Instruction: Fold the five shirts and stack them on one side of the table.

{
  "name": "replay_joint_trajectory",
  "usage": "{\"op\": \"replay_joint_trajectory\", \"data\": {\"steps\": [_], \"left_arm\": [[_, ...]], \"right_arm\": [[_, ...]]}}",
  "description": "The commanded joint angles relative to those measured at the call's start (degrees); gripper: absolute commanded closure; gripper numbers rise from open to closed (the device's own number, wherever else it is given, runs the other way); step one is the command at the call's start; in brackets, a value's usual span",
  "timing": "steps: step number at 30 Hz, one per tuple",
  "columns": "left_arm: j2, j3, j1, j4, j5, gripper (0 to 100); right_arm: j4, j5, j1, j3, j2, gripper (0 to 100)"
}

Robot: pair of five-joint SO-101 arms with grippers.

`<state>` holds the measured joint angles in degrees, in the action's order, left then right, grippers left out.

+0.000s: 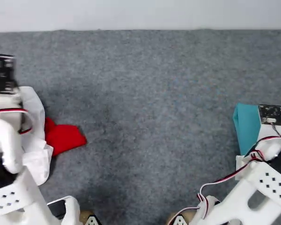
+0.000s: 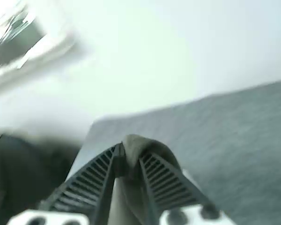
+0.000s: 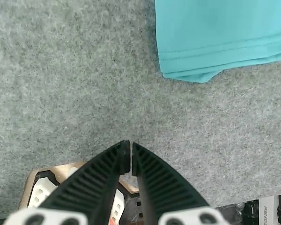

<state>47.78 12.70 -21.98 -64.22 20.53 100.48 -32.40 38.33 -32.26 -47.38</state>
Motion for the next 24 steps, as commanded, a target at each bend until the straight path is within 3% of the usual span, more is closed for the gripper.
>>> {"op": "replay_joint_trajectory", "data": {"steps": [1,11,19,24], "left_arm": [[0.8,-2.5,11.6,2.6,-0.6,99],[-4.0,6.6,45.1,4.8,-0.6,98],[-21.6,1.3,60.5,5.2,-1.3,98],[-30.5,-10.7,62.2,0.4,-8.9,88]], "right_arm": [[2.4,0.6,-0.6,0.3,-1.2,98.9],[2.4,0.6,-0.6,0.3,-1.2,98.9],[2.4,0.4,-0.6,-3.3,-1.2,98.9],[2.3,0.4,-0.6,-4.7,-1.2,98.9]]}}
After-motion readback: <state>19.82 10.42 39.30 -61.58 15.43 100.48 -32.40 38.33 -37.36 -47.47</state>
